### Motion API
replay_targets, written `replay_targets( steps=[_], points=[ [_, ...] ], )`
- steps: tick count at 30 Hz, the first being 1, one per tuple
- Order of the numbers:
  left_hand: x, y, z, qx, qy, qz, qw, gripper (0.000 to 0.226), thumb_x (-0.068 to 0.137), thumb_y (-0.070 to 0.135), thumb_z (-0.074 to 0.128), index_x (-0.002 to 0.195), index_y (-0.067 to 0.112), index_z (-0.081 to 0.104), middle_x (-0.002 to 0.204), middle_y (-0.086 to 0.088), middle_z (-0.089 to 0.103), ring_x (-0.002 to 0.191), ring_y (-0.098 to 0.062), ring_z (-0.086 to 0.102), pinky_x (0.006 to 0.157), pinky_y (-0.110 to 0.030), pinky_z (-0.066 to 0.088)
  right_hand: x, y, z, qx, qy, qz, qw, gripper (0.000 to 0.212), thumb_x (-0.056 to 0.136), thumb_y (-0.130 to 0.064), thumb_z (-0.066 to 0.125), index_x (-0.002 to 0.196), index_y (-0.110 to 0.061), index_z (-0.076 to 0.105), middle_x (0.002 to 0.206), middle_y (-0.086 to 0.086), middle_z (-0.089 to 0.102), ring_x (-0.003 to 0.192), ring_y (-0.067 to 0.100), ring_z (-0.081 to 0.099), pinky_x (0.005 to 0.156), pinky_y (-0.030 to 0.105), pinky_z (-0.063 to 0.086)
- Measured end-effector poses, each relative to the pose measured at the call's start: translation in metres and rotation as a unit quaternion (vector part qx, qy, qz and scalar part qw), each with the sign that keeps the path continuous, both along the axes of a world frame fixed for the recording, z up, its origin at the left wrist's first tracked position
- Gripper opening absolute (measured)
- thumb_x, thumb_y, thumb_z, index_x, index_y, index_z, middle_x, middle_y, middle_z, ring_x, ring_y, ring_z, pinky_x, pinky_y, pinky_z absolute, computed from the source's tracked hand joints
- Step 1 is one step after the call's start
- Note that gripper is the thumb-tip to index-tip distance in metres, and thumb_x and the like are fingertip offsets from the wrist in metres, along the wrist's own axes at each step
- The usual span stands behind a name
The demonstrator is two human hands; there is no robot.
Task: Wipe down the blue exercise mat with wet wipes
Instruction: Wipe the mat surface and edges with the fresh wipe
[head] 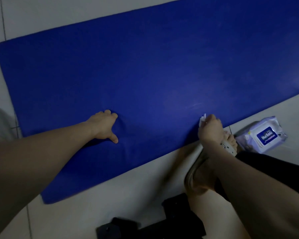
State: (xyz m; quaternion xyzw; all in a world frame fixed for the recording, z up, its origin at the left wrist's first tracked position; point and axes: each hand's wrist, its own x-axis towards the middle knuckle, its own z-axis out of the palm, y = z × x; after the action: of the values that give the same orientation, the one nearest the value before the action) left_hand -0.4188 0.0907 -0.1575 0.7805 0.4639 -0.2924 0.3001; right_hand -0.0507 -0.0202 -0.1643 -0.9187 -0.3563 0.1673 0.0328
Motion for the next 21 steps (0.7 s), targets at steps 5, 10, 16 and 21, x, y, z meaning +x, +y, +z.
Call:
replay_targets(
  steps=[5,10,16,21],
  points=[
    [0.0,0.001,0.001,-0.002,0.003,-0.006,1.0,0.076,0.063,0.067,0.085,0.107,0.024,0.039,0.108,0.002,0.041,0.099,-0.018,0.046,0.081,-0.033,0.046,-0.069,0.004,-0.004,0.047,0.067,0.026,0.996,0.035,0.104,-0.033,0.045,0.101,-0.001,0.06,0.102,0.025,0.062,0.092,0.043,0.061,0.073,0.041,0.042],
    [0.0,0.002,0.001,-0.003,0.006,-0.006,1.0,0.083,0.063,0.066,0.085,0.119,0.019,0.047,0.108,0.002,0.041,0.098,-0.018,0.047,0.086,-0.034,0.05,-0.166,-0.014,-0.001,0.025,0.109,0.149,0.982,0.033,0.107,-0.034,0.039,0.107,-0.007,0.059,0.106,0.016,0.059,0.087,0.038,0.061,0.07,0.037,0.039],
    [-0.001,0.002,0.002,-0.007,0.008,-0.015,1.0,0.08,0.065,0.067,0.083,0.118,0.021,0.044,0.109,0.003,0.038,0.099,-0.017,0.044,0.084,-0.032,0.048,-0.224,-0.024,-0.003,0.006,0.168,0.341,0.925,0.027,0.106,-0.032,0.045,0.107,-0.009,0.059,0.101,0.013,0.059,0.077,0.03,0.06,0.064,0.037,0.041],
    [-0.007,0.006,0.008,0.002,-0.001,-0.022,1.0,0.064,0.067,0.068,0.081,0.091,0.024,0.041,0.098,0.005,0.045,0.081,-0.012,0.047,0.067,-0.027,0.04,-0.128,0.017,-0.01,0.057,0.059,0.237,0.968,0.036,0.108,-0.036,0.038,0.104,-0.007,0.06,0.103,0.018,0.061,0.082,0.04,0.062,0.064,0.039,0.042]
  ],
)
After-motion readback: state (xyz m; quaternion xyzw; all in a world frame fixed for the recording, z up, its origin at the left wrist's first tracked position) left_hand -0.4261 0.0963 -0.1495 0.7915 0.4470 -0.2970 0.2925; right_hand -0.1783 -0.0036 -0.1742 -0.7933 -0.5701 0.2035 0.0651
